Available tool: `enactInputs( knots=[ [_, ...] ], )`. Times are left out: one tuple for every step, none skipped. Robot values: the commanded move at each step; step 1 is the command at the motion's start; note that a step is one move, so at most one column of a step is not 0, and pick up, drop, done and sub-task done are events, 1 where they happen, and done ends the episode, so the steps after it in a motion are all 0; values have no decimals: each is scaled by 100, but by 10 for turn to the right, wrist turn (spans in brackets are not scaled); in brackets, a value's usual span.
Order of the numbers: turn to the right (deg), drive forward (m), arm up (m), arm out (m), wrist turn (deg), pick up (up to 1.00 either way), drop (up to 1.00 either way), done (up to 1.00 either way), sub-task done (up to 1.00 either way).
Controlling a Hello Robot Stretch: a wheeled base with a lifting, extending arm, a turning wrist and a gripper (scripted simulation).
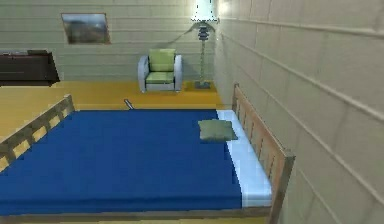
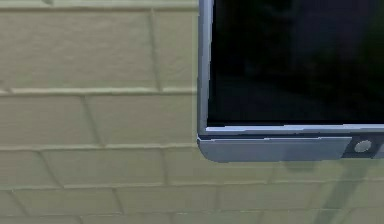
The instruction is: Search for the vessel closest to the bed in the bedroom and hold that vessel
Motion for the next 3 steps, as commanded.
enactInputs(
  knots=[
    [0,35,0,0,0,0,0,0,0],
    [-450,0,0,0,0,0,0,0,0],
    [-420,0,0,0,0,0,0,0,0]
  ],
)
